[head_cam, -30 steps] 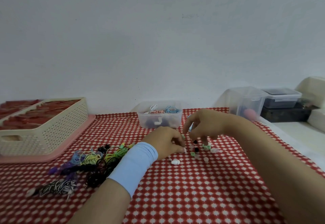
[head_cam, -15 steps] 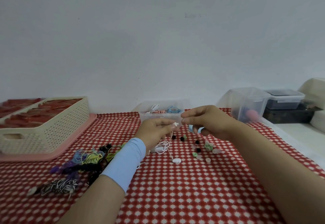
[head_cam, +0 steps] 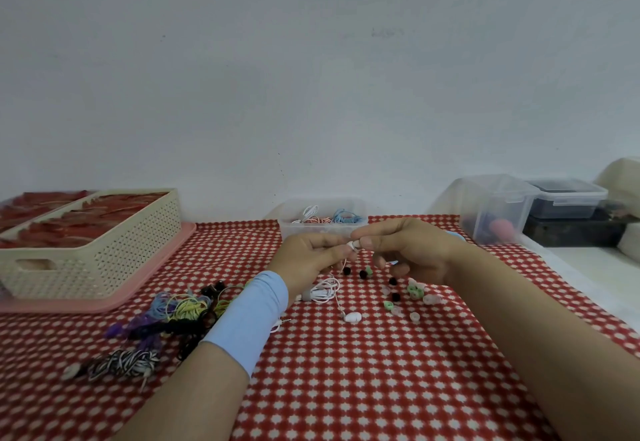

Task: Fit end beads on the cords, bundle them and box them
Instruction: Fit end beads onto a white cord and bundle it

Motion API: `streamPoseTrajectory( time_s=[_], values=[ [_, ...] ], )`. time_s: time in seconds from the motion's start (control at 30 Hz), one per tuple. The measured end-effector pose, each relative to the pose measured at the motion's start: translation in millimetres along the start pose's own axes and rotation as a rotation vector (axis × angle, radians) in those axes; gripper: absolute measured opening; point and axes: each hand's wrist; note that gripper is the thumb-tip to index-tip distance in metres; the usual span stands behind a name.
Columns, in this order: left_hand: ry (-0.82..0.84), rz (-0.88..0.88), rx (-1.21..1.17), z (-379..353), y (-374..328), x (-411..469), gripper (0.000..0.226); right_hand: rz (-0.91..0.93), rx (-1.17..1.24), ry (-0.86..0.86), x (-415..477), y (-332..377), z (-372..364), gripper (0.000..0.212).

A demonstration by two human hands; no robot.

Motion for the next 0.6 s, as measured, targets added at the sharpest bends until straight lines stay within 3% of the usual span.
streamPoseTrajectory(
  time_s=[0.3,0.6],
  values=[
    [0.072,-0.025,-0.041,3.5,-1.5,-2.8,0.005,-0.1,0.069,0.066,-1.6,1.3,-2.3,0.018],
    [0.103,-0.026,-0.144,1.8,-2.4,-3.9,0.005,-0.081,0.021,0.1,-2.9,3.1,-3.8,0.018]
  ],
)
Point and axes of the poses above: each hand's wrist, its own x-axis towards the middle knuckle, its own z-axis out of the back of the hand, y = z × x, and after that the axes turned 15 degrees about x, right-handed
